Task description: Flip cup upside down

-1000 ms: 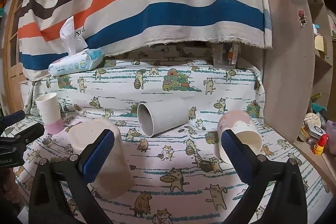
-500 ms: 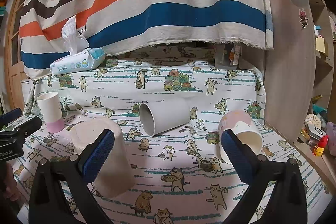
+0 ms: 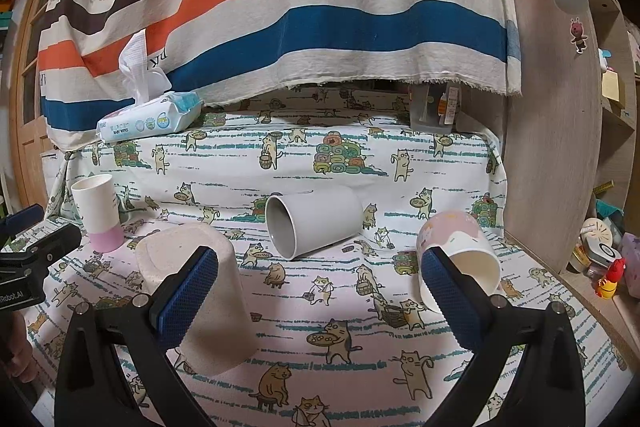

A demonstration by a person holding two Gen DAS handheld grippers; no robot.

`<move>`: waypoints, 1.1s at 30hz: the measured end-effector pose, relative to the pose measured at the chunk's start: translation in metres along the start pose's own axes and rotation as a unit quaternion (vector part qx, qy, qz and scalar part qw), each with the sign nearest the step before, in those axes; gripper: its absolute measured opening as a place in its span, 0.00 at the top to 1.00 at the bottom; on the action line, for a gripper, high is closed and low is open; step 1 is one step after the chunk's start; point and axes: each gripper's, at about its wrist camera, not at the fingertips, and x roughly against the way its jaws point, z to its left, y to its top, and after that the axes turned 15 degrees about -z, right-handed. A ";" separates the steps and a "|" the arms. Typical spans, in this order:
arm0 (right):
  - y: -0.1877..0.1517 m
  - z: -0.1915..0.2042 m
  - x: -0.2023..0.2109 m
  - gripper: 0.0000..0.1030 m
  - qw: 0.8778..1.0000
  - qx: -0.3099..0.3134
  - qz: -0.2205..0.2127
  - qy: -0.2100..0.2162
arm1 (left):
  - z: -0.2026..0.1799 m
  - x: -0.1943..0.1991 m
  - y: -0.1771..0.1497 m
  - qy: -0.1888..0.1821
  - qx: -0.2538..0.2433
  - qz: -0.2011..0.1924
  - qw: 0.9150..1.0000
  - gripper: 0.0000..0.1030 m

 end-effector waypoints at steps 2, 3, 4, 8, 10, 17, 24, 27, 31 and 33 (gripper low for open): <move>0.000 0.000 0.001 0.01 1.000 -0.001 0.000 -0.001 | 0.000 -0.001 0.000 0.001 0.001 0.001 1.000 0.00; 0.000 0.000 0.001 0.01 1.000 -0.001 0.000 -0.001 | 0.000 -0.001 0.000 0.001 0.002 0.001 1.000 0.00; 0.000 0.000 0.001 0.01 1.000 0.000 0.000 -0.001 | 0.001 -0.001 0.000 0.001 0.001 0.001 1.000 0.00; 0.000 0.000 0.001 0.01 1.000 -0.001 0.000 -0.001 | 0.001 -0.002 -0.001 -0.002 -0.002 0.002 1.000 0.00; 0.000 0.000 0.001 0.01 1.000 -0.001 0.000 -0.001 | 0.001 -0.002 -0.001 -0.002 -0.002 0.002 1.000 0.00; 0.000 0.000 0.000 0.01 1.000 -0.001 0.000 -0.001 | 0.000 -0.003 -0.001 -0.001 -0.002 0.005 1.000 0.00; 0.000 -0.001 0.000 0.01 1.000 -0.001 0.000 -0.001 | -0.002 -0.005 -0.002 -0.007 -0.005 0.016 1.000 0.00; 0.000 -0.001 0.000 0.01 1.000 -0.001 0.001 -0.001 | -0.002 -0.004 -0.002 -0.006 -0.005 0.015 1.000 0.00; 0.000 -0.001 0.000 0.00 1.000 -0.001 0.000 -0.001 | -0.002 -0.004 -0.002 -0.006 -0.005 0.016 1.000 0.00; 0.000 -0.001 0.000 0.01 1.000 -0.001 0.000 -0.001 | -0.002 -0.004 -0.002 -0.006 -0.005 0.017 1.000 0.00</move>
